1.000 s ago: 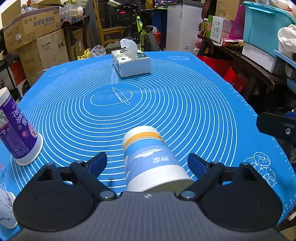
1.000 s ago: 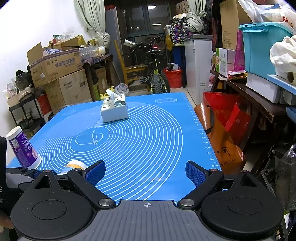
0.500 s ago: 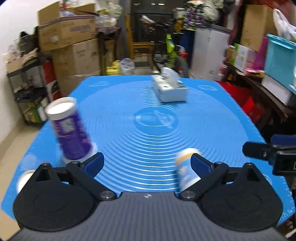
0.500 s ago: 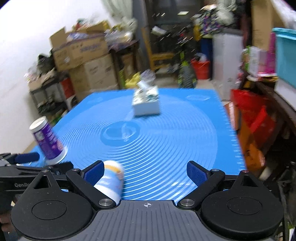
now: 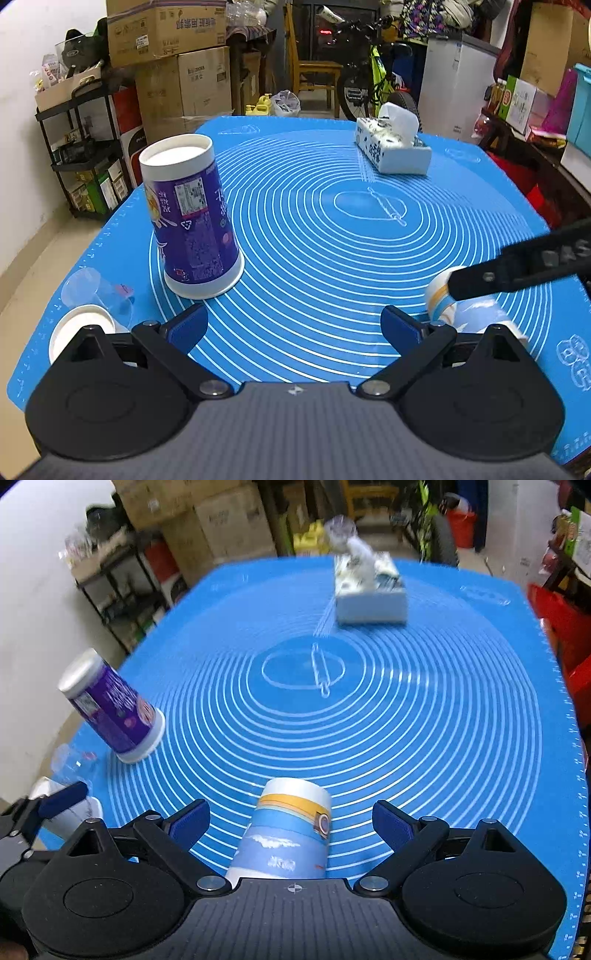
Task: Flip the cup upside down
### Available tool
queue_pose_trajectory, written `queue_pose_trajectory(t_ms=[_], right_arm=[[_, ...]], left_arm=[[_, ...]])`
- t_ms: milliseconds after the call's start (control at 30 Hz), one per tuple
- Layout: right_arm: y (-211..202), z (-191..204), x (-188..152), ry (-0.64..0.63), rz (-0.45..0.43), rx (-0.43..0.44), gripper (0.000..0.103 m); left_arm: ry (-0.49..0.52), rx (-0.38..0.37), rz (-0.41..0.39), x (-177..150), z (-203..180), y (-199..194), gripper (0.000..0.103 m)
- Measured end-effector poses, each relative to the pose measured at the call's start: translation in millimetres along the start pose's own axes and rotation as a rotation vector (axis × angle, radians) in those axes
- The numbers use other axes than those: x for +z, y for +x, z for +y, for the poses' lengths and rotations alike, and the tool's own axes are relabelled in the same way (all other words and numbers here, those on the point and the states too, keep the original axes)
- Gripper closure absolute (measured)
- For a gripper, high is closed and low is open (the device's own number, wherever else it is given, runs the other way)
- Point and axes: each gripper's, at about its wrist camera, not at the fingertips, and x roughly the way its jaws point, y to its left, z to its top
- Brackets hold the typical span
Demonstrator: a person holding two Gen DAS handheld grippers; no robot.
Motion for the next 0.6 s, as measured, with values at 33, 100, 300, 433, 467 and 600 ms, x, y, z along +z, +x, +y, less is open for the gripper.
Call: queue_pose_trajectory(t_ms=[33,100,300,433,467,600], right_arm=[[6.2,2.1,2.3,-0.002,0.018,-0.008,0.008],[14.8,4.0,4.0,0.002,0.054,-0.004,0.009],[46.3,3.4,7.9,0.014,0.183,0.011,0.033],[45.1,1.6,4.7,0.021,0.175,0.023,0.041],[40.1,1.0,3.1,0.016,0.142,0.022,0.041],[16.0,-0.9,-8.3,-0.013,-0.051,-0.021,0.042]], left_arm=[[0.007,0.005,0.001,-0.2,-0.4,1.6,0.004],[0.015,0.008,0.003,-2.2,0.0,3.3,0.004],[0.034,0.002,0.012,-3.2,-1.2,7.8,0.004],[0.036,-0.001,0.015,-5.2,-1.6,9.5,0.004],[0.035,-0.002,0.016,-5.4,-1.5,9.5,0.004],[0.03,-0.007,0.001,-5.5,-1.9,7.4,0.004]])
